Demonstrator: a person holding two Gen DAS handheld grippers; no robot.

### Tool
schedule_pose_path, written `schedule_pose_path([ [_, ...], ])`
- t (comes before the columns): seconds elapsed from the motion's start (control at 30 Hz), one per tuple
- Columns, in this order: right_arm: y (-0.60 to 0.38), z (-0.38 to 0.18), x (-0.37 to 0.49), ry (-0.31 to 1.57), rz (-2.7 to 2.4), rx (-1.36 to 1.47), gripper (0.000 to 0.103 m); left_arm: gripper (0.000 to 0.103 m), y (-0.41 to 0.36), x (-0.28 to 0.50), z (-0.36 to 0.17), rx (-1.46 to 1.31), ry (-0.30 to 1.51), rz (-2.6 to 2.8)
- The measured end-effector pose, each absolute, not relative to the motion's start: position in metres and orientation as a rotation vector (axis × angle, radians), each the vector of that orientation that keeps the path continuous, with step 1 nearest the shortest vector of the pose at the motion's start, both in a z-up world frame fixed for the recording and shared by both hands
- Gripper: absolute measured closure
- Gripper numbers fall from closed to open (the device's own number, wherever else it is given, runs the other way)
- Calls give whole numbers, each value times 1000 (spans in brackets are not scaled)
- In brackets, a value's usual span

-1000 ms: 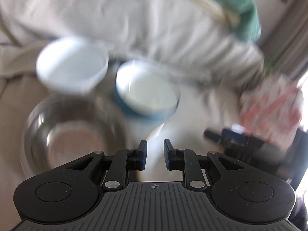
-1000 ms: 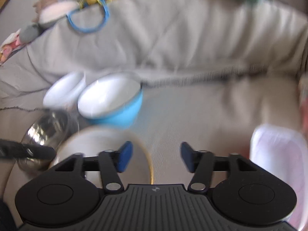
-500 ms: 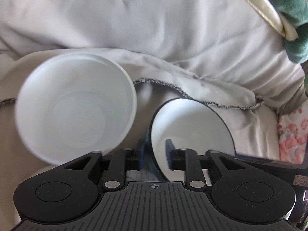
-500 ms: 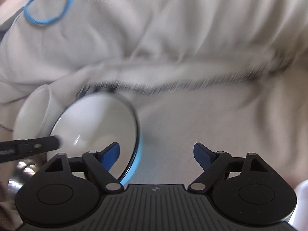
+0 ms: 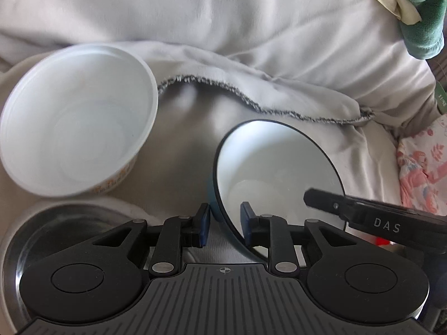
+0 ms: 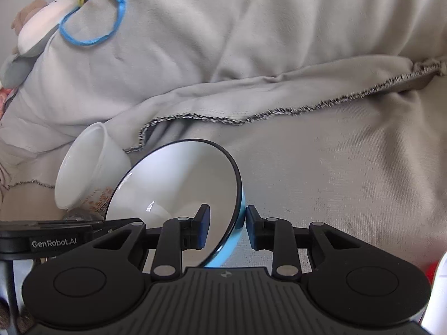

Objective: Organize plates and bowls

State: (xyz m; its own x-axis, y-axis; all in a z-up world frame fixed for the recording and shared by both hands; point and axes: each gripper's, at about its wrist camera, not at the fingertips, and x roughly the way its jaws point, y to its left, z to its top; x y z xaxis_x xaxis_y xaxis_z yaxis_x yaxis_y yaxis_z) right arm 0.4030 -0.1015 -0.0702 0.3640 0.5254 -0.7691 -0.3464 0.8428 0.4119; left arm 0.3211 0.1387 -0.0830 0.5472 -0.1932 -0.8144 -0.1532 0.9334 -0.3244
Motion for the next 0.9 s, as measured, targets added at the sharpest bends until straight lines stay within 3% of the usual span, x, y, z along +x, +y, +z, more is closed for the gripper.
schedule_pose_path([
  [0.3, -95, -103, 408, 1170, 632, 246, 74, 80, 137, 329, -92, -349, 972, -17],
  [0.67, -103, -88, 408, 1065, 581, 236, 75, 75, 122, 330, -91, -303, 910, -58],
  [0.9, -108, -99, 415, 1112, 565, 243, 75, 75, 107, 329, -95, -214, 930, -48],
])
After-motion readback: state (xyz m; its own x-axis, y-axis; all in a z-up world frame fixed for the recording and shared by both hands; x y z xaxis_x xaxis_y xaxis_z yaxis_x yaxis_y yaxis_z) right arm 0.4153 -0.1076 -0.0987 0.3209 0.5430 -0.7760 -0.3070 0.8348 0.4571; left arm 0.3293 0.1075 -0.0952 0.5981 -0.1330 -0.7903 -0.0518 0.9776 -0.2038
